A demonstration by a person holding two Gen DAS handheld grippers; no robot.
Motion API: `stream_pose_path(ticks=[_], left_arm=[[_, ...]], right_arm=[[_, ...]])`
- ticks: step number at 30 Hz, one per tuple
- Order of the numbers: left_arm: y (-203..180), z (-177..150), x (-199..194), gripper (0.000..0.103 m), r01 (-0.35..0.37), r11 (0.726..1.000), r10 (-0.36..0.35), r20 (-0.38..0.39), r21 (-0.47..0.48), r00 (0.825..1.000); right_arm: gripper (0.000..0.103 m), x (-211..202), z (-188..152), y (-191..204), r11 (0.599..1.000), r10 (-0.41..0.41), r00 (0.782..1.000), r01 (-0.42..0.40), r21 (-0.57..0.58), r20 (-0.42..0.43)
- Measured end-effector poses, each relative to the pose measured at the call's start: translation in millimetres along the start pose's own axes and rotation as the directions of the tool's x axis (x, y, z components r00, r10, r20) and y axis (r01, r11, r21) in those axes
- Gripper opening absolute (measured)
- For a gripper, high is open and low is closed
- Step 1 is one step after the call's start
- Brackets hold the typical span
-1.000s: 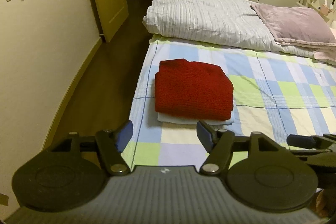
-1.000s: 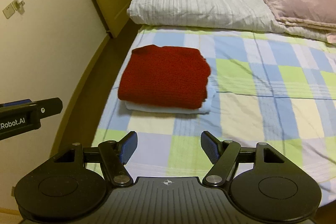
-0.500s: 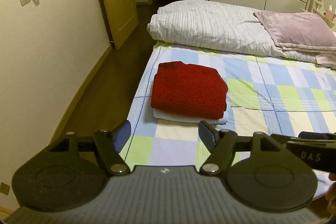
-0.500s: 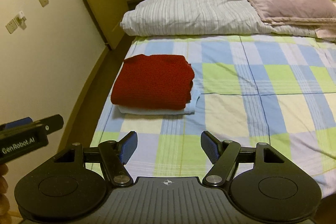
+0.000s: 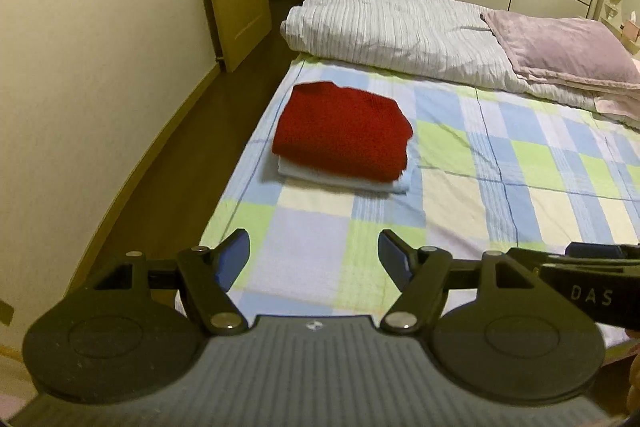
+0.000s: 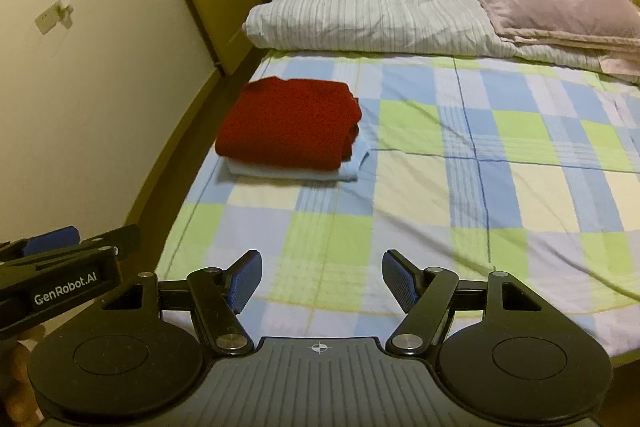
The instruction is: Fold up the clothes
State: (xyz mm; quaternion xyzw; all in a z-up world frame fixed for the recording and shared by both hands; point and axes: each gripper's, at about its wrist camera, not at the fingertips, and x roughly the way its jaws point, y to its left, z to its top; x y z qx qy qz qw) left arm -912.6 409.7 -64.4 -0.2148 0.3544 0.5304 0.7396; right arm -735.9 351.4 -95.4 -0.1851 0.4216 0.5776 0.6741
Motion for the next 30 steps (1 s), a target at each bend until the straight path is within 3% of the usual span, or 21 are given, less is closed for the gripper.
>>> stream_pose_path(ticks=[8, 18, 30], left_arm=[[-10, -30, -20, 0.068, -0.011, 1.000, 0.011, -0.028, -0.015, 1.000], [-13, -42, -12, 0.068, -0.013, 1.000, 0.011, -0.095, -0.025, 0.995], [-17, -24, 23, 0.068, 0.024, 1.000, -0.023, -0.131, 0.004, 0.991]], right_arm=[[0.070, -13, -30, -9, 1.000, -0.002, 0.999, 0.001, -0.027, -0.039], [0.070, 0, -46, -18, 1.000, -0.006, 0.995, 0.003, -0.025, -0.102], [0.070, 22, -33, -25, 1.000, -0.024, 0.991, 0.025, 0.000, -0.134]])
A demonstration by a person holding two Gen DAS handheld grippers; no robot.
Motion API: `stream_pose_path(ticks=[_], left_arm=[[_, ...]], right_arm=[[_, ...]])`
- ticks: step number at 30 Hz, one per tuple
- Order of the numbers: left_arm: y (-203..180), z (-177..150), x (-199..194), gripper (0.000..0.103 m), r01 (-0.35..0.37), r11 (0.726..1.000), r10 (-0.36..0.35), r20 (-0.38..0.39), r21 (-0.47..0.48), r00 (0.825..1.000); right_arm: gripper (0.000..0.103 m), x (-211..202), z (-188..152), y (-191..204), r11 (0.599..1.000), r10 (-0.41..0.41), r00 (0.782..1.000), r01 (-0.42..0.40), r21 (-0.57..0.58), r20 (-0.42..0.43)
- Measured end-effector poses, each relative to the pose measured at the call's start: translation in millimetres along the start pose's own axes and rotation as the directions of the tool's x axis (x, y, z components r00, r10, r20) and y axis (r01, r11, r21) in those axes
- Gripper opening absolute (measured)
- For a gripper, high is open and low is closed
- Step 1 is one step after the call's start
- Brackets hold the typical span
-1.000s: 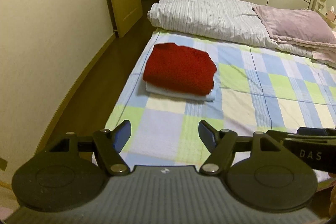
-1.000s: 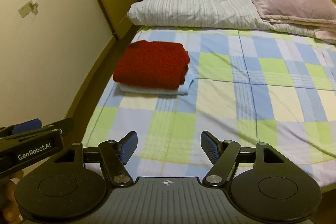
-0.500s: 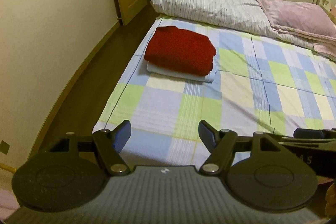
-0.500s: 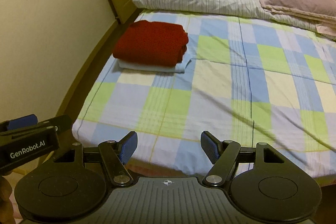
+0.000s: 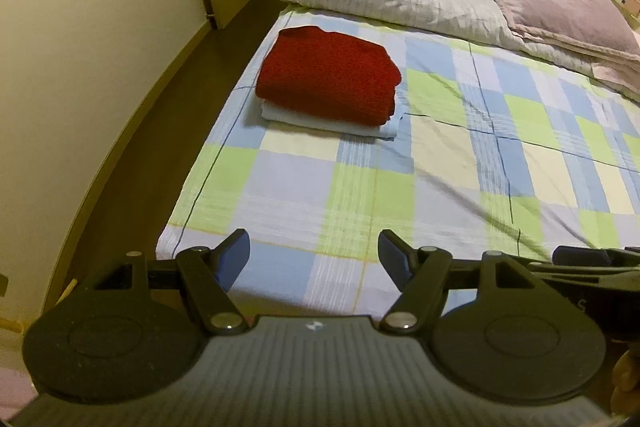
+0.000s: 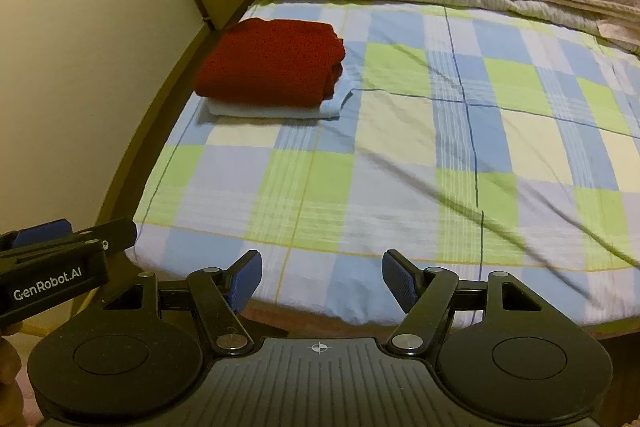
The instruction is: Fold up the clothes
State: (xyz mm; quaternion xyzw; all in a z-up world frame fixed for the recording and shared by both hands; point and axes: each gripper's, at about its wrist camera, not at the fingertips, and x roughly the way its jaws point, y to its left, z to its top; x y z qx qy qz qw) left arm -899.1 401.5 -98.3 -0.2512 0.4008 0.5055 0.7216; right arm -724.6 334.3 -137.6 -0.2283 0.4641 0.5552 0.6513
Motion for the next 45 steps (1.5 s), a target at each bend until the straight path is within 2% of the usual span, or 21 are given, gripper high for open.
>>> stream_pose_path(ticks=[11, 45], left_arm=[[2, 35, 30, 0.068, 0.022, 1.000, -0.022, 0.004, 0.022, 1.000], [14, 87, 106, 0.068, 0.071, 0.996, -0.069, -0.032, 0.051, 0.997]], right_arm=[[0.070, 24, 32, 0, 1.000, -0.016, 1.000, 0.016, 0.016, -0.001], [0.070, 86, 92, 9, 0.999, -0.043, 0.999, 0.043, 0.031, -0.002]])
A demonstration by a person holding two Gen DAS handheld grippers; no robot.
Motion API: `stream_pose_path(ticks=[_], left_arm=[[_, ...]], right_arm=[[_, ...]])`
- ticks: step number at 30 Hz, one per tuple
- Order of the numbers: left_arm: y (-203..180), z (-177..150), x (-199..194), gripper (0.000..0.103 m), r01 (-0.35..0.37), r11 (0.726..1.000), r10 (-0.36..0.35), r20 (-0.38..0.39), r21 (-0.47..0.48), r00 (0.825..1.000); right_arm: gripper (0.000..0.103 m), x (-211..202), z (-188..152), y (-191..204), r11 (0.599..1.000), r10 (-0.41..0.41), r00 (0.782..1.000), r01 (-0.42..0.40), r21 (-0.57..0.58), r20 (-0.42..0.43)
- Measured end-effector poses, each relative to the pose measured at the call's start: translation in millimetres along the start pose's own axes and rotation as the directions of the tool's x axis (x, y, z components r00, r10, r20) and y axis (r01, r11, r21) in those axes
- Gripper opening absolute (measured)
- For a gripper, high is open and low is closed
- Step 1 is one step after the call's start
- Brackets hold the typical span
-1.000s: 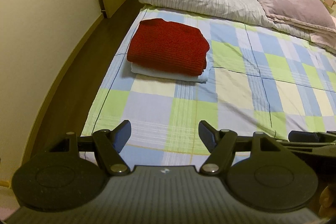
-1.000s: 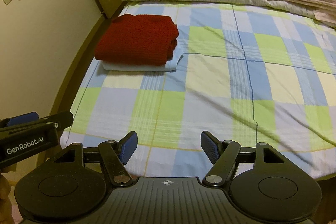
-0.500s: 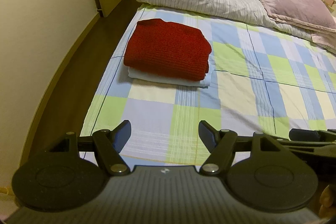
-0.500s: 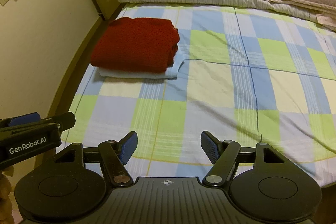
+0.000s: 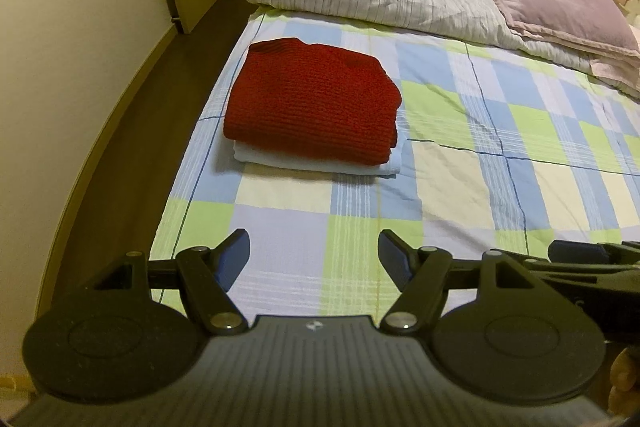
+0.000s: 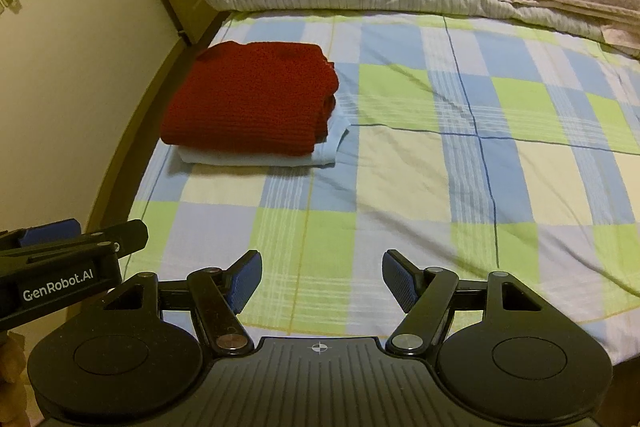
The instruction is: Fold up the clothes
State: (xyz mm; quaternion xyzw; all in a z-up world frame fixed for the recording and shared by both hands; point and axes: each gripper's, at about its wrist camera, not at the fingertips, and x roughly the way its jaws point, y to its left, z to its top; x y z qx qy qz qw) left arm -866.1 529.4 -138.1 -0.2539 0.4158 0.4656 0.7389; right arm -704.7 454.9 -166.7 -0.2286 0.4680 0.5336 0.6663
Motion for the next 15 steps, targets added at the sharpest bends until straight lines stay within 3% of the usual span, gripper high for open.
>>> stream_pose_path(ticks=[15], left_arm=[[34, 24, 27, 0.068, -0.014, 1.000, 0.014, -0.045, -0.005, 0.999]], right_arm=[[0.070, 33, 26, 33, 1.000, 0.004, 0.998, -0.005, -0.012, -0.056]])
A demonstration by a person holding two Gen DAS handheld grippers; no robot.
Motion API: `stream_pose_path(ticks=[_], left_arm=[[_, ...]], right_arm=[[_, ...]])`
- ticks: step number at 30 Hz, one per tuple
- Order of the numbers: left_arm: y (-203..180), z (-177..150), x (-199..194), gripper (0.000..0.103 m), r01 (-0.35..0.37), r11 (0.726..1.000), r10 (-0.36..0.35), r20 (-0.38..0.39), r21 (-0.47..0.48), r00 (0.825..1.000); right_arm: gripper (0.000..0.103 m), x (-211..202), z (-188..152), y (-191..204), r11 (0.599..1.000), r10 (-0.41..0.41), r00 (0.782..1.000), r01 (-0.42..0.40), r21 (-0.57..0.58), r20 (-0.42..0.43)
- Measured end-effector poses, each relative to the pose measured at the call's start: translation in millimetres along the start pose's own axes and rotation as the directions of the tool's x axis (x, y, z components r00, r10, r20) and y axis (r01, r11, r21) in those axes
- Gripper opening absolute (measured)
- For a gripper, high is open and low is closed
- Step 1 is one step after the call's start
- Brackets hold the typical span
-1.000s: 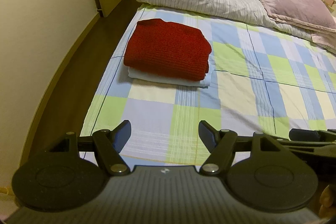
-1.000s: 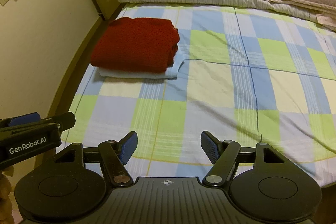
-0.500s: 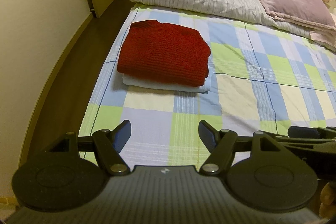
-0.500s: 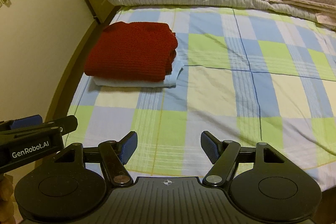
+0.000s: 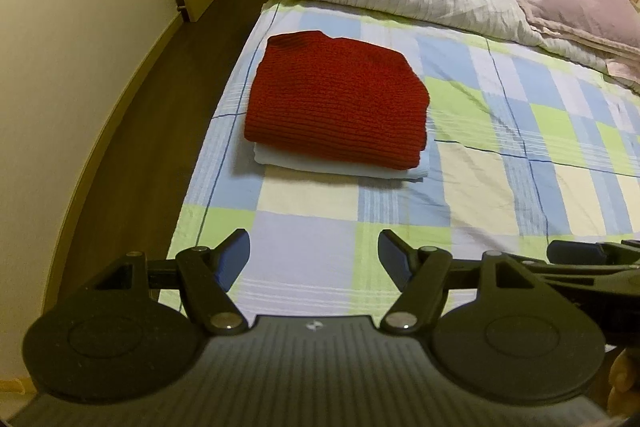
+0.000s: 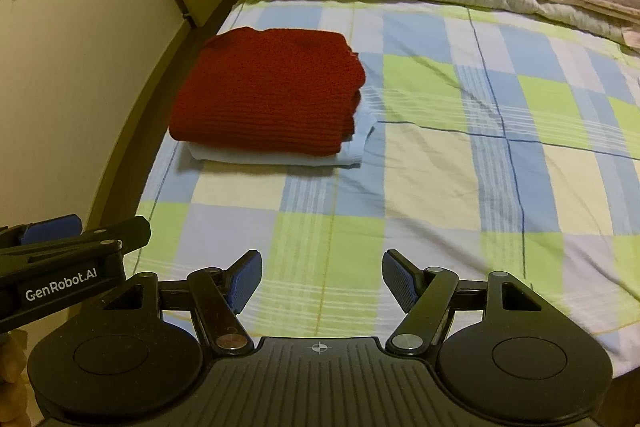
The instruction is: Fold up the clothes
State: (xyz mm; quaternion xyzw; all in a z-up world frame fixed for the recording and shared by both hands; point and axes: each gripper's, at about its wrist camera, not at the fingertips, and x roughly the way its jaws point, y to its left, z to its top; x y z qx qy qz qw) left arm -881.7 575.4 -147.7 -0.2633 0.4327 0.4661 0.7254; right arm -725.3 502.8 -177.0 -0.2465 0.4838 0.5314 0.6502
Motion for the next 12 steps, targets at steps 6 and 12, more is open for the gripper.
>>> stream_pose_path(ticks=[6, 12], left_arm=[[12, 12, 4, 0.068, 0.008, 1.000, -0.008, -0.003, 0.011, 1.000], [20, 25, 4, 0.068, 0.004, 0.999, -0.005, 0.030, 0.042, 1.000]], right_arm=[[0.070, 6, 10, 13, 1.000, -0.008, 1.000, 0.008, 0.011, -0.015], [0.070, 6, 20, 23, 0.999, -0.019, 1.000, 0.019, 0.030, -0.016]])
